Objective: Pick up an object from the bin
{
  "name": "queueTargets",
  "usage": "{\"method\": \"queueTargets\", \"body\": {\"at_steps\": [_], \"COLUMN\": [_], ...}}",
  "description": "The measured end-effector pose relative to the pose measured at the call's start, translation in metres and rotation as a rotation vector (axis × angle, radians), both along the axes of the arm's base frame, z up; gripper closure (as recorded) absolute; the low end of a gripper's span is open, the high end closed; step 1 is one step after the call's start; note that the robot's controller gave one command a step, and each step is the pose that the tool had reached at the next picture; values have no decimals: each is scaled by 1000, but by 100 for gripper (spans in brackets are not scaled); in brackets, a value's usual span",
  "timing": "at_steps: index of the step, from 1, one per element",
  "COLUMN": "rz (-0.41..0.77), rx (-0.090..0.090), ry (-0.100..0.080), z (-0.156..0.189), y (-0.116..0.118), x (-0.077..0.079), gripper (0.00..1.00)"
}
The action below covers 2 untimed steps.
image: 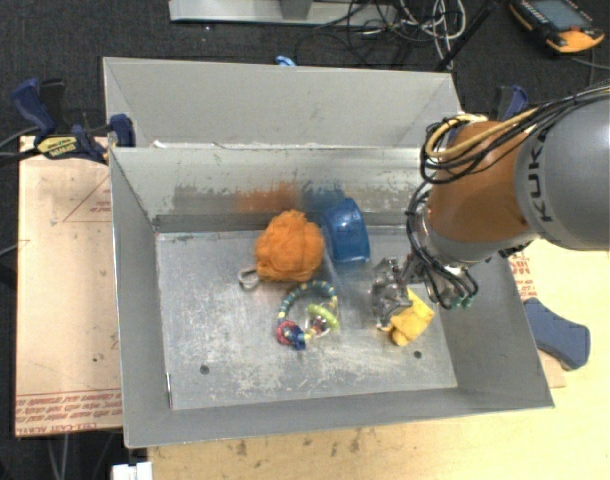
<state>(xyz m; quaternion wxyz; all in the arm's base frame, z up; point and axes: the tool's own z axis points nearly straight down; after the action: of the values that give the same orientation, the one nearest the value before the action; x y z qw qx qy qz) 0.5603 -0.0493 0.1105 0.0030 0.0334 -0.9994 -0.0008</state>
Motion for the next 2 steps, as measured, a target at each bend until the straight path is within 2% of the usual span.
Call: {"method": "queueTargets", "body": {"at_steps": [1,2], "rz": [24,93], "rx": [0,-4], "ry": [-5,-23], "z": [53,79], "y": [-8,-27], "x": [-6,-25], "gripper": [100,100]}}
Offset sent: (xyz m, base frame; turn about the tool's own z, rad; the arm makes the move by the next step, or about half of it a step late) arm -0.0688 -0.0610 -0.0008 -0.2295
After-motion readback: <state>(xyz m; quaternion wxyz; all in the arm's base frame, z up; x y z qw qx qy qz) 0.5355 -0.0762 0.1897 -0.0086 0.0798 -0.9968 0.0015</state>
